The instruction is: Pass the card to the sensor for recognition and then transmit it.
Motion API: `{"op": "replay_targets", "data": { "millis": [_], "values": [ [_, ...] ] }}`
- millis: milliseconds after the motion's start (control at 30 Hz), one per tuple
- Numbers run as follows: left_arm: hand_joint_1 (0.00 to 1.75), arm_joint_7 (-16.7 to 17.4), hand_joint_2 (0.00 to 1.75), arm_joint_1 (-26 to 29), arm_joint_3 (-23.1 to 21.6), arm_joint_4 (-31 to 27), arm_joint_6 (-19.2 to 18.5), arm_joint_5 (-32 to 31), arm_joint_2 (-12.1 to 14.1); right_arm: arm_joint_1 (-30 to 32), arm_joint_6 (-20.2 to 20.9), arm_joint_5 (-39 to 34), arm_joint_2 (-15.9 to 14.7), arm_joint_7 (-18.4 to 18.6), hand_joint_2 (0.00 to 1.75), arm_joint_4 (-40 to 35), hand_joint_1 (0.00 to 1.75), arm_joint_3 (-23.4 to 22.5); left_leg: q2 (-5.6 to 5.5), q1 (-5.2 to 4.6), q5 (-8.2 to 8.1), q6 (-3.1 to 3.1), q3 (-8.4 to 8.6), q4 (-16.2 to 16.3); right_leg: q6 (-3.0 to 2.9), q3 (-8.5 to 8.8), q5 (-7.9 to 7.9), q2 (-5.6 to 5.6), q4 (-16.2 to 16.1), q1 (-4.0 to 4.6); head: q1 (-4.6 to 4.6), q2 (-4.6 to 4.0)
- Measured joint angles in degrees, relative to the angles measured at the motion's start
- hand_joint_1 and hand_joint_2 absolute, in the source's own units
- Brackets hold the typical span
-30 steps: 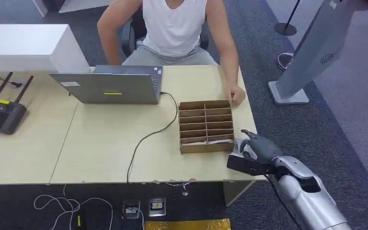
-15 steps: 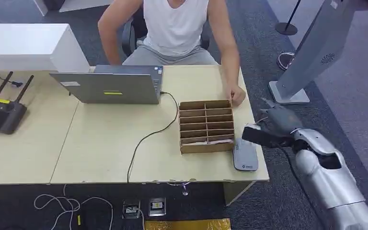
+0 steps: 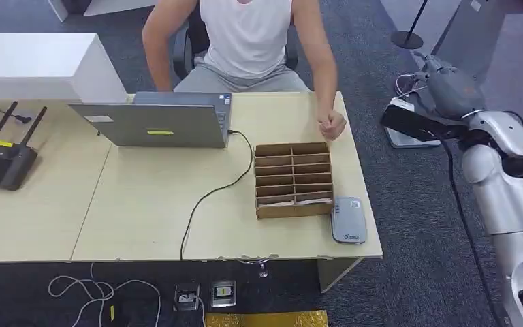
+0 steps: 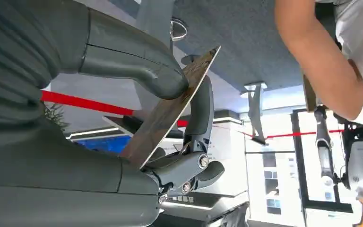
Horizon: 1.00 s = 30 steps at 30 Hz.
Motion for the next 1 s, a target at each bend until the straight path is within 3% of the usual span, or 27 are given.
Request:
{"op": "replay_targets", "data": {
  "millis": [300,533,800,967,1000],
  "values": [
    [0.0,0.0,0.0,-0.41,-0.59,0.0,-0.28,-0.57,-0.13,-4.78,-1.18,1.49,3.21,-1.4,1.75,5.77,1.75,0.96,-0.08,0.0,0.02,-0.02,-0.07,0.0,0.0,-0.03,0.0,-0.08,0.01,0.0,-0.02,0.0],
    [0.0,0.15,0.0,-1.35,-1.53,-0.02,-0.55,-1.97,-0.22,-10.41,-5.03,3.69,9.25,-2.97,1.75,13.36,1.75,2.71,-0.09,0.06,0.06,-0.07,-0.12,0.0,0.0,-0.09,0.0,-0.09,0.05,0.06,0.0,0.0],
    [0.0,0.9,0.0,-1.85,-2.82,-0.02,-0.22,-2.67,-0.26,-17.07,-10.27,5.51,17.28,-1.92,1.75,26.37,1.75,4.57,-0.1,0.09,0.07,-0.1,-0.12,0.0,-0.02,-0.12,-0.01,-0.1,0.05,0.1,0.02,0.0],
    [0.0,0.9,0.0,-1.8,-2.88,-0.02,-0.2,-1.68,-0.24,-18.44,-13.05,5.18,20.04,-1.88,1.75,32.38,1.75,4.83,-0.13,0.09,0.07,-0.1,-0.12,0.0,-0.02,-0.11,-0.01,-0.13,0.03,0.1,0.0,0.0],
    [0.0,0.9,0.0,-1.78,-2.88,-0.02,-0.2,-1.64,-0.2,-18.55,-13.25,5.18,20.44,-1.83,1.75,33.49,1.64,4.85,-0.13,0.09,0.07,-0.1,-0.12,0.0,-0.02,-0.11,-0.01,-0.13,0.02,0.1,0.0,0.0]
  ]
}}
